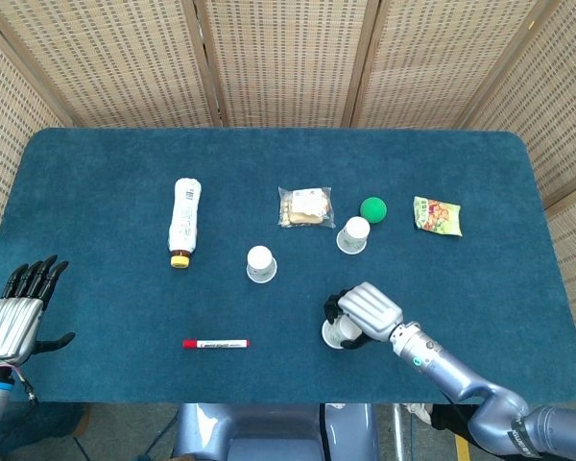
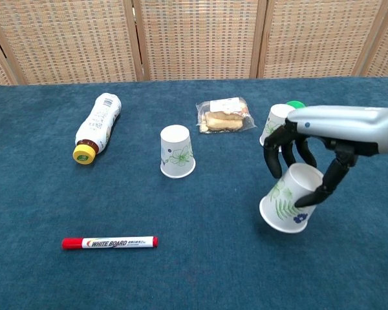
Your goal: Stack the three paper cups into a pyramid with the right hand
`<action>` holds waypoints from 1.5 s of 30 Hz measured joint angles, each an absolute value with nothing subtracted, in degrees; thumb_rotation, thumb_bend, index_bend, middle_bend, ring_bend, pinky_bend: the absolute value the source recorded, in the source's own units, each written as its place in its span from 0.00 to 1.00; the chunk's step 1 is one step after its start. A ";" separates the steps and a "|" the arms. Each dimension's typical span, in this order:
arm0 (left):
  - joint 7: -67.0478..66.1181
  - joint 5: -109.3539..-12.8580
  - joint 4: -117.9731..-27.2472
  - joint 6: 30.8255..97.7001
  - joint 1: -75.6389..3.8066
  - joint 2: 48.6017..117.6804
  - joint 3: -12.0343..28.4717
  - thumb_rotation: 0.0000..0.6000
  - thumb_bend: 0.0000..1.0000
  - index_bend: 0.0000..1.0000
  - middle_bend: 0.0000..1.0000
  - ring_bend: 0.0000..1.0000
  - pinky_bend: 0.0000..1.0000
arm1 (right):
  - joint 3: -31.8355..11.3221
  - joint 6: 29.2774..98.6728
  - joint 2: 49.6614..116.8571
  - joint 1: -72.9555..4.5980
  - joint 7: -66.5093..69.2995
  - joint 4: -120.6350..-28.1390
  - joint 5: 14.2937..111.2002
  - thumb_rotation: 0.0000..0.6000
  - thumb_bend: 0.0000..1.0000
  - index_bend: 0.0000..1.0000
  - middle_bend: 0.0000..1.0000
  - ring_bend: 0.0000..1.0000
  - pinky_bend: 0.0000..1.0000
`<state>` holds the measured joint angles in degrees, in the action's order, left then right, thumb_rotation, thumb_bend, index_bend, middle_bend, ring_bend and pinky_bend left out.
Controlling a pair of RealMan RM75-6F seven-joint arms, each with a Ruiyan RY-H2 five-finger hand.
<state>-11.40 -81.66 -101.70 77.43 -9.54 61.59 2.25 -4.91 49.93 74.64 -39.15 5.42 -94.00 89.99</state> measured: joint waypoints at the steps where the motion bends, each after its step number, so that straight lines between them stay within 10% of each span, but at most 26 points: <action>1: -11.37 -81.39 -101.69 77.24 -9.65 61.57 2.33 1.00 0.00 0.00 0.00 0.00 0.00 | -5.72 49.95 74.42 -39.53 5.54 -93.99 89.34 1.00 0.32 0.55 0.56 0.53 0.63; 17: -11.49 -74.72 -100.35 72.83 -12.10 61.92 4.32 1.00 0.00 0.00 0.00 0.00 0.00 | -18.63 38.88 77.94 -55.85 -8.98 -82.56 63.78 1.00 0.33 0.55 0.56 0.53 0.63; 38: -10.13 -73.59 -100.22 72.43 -12.66 61.35 4.31 1.00 0.00 0.00 0.00 0.00 0.00 | -13.55 37.56 91.10 -67.24 -26.08 -65.67 41.74 1.00 0.28 0.50 0.49 0.49 0.60; 42: -9.63 -73.81 -100.26 72.21 -12.74 61.12 4.13 1.00 0.00 0.00 0.00 0.00 0.00 | -12.20 35.28 90.30 -67.82 -27.62 -66.00 37.54 1.00 0.04 0.15 0.06 0.07 0.23; 45: -9.58 -73.98 -100.29 72.18 -12.79 61.09 3.98 1.00 0.00 0.00 0.00 0.00 0.00 | -10.87 33.64 88.97 -68.86 -29.16 -67.45 32.97 1.00 0.00 0.01 0.00 0.00 0.03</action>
<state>-9.58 -73.98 -100.29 72.18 -12.79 61.09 3.98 -10.87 33.64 88.97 -68.86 -29.16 -67.45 32.97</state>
